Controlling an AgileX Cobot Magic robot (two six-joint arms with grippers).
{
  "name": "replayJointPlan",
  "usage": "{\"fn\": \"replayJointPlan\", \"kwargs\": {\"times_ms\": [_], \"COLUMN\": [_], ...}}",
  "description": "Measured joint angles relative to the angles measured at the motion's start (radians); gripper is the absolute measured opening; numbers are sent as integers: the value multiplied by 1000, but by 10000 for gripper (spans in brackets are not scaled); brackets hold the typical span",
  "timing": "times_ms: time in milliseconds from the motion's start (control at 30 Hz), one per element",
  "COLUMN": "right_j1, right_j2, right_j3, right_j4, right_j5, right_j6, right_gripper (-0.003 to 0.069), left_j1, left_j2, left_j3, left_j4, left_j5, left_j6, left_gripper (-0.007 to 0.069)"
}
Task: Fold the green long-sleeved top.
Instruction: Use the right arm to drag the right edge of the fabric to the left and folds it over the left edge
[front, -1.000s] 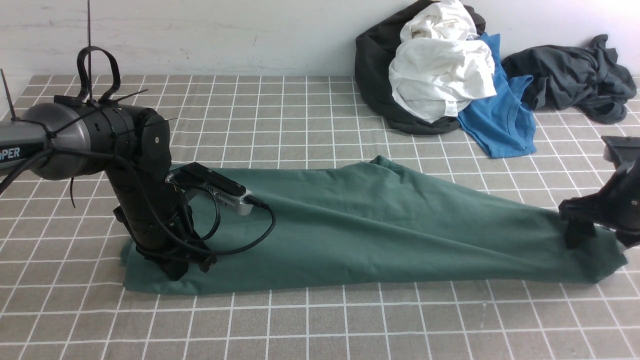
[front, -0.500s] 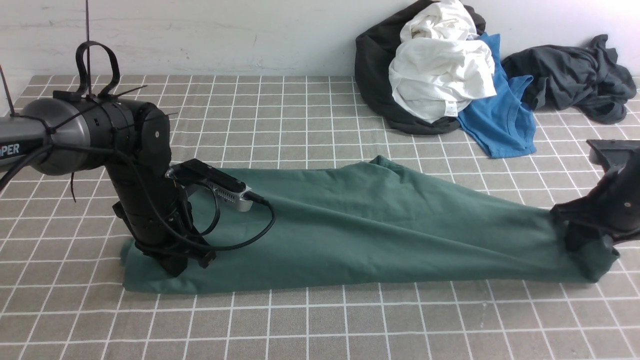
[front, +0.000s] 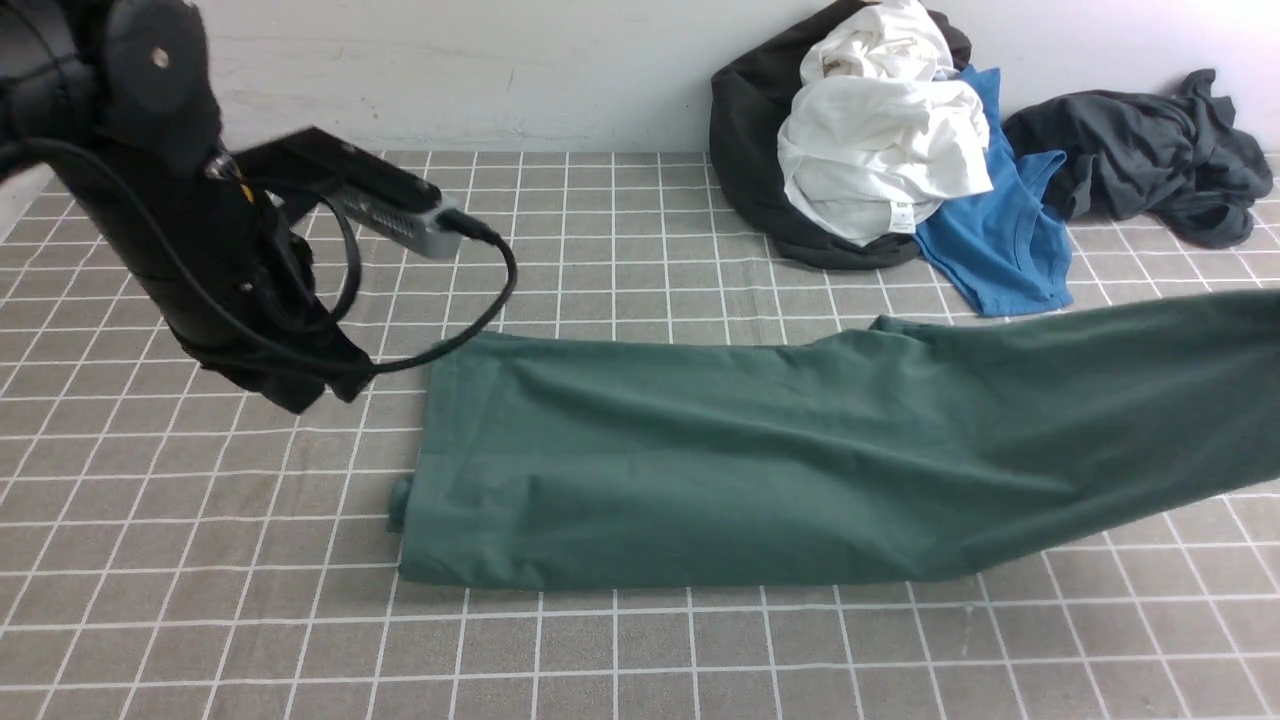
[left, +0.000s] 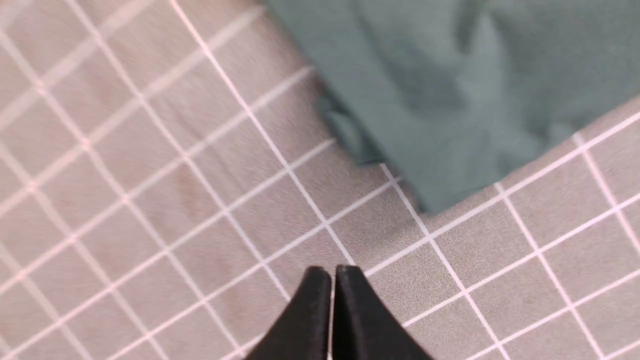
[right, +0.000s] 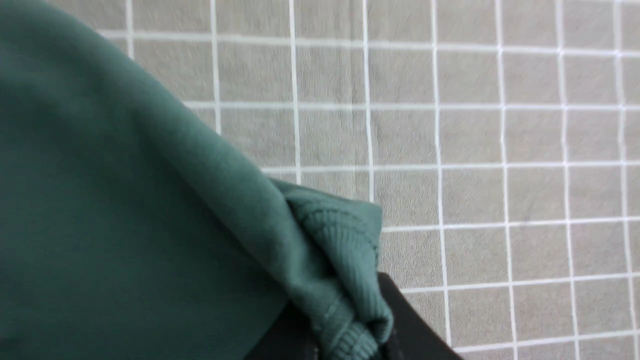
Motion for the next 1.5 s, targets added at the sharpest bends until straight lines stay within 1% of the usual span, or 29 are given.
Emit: {"fn": "replayJointPlan", "kwargs": {"times_ms": [33, 133, 167, 200, 233, 333, 400, 467, 600, 667, 700, 900, 1033, 1100, 1133, 1167, 1200, 1233, 1267, 1300, 1333, 1367, 1400, 1467, 1500], "right_j1": [22, 130, 194, 204, 271, 405, 477, 529, 604, 622, 647, 704, 718, 718, 718, 718, 718, 718, 718, 718, 718, 718, 718, 718, 718], "right_j2": [-26, -54, -47, -45, -19, 70, 141, 217, 378, 425, 493, 675, 741, 776, 777, 784, 784, 784, 775, 767, 767, 744, 731, 713, 710], "right_j3": [-17, -91, -121, -125, -164, -243, -295, -358, -481, -526, -573, -701, -742, -759, -759, -763, -764, -768, -771, -771, -772, -773, -775, -780, -780], "right_j4": [24, 125, 172, 178, 218, 265, 284, 302, 349, 367, 392, 459, 500, 553, 557, 596, 615, 635, 650, 650, 650, 618, 585, 509, 491], "right_j5": [11, 40, 43, 44, 46, 42, 37, 30, 18, 17, 17, 16, 15, 13, 12, 12, 14, 19, 29, 47, 47, 95, 126, 184, 195], "right_j6": [-12, -74, -89, -91, -103, -96, -75, -48, -7, 0, 1, 3, 3, -11, -14, -36, -49, -66, -85, -98, -98, -111, -111, -99, -92], "right_gripper": [68, 68, 68, 68, 68, 68, 68, 68, 68, 68, 68, 68, 90, 152, 159, 237, 266, 316, 386, 422, 430, 484, 519, 547, 550], "left_j1": [0, 0, 0, 0, 0, 0, 0, 0, 0, 0, 0, 0, 0, 0, 0, 0, 0, 0, 0, 0, 0, 0, 0, 0, 0], "left_j2": [-36, -129, -171, -176, -212, -280, -318, -347, -395, -408, -425, -463, -480, -489, -489, -491, -492, -492, -492, -492, -492, -496, -499, -511, -512], "left_j3": [0, 0, 0, 0, 0, 0, 0, 0, 0, 0, 0, 6, 21, 41, 43, 60, 70, 83, 100, 107, 111, 123, 127, 127, 127], "left_j4": [0, -7, -15, -17, -33, -64, -79, -86, -87, -87, -88, -89, -93, -97, -99, -110, -114, -119, -128, -130, -130, -131, -131, -131, -131], "left_j5": [-4, -27, -29, -29, -29, -19, -3, 19, 70, 85, 100, 110, 110, 112, 112, 112, 112, 111, 109, 107, 106, 106, 106, 104, 104], "left_j6": [0, 1, 1, 1, 1, 1, 1, 1, 1, 1, 1, 1, 0, 0, 0, 0, 0, 0, 0, 0, 0, 0, 0, 0, 0], "left_gripper": [-7, -7, -7, -7, -7, -7, -7, -7, -7, -7, -7, -7, -7, -7, -7, -7, -7, -7, -7, -7, -7, -7, -7, -7, -7]}}
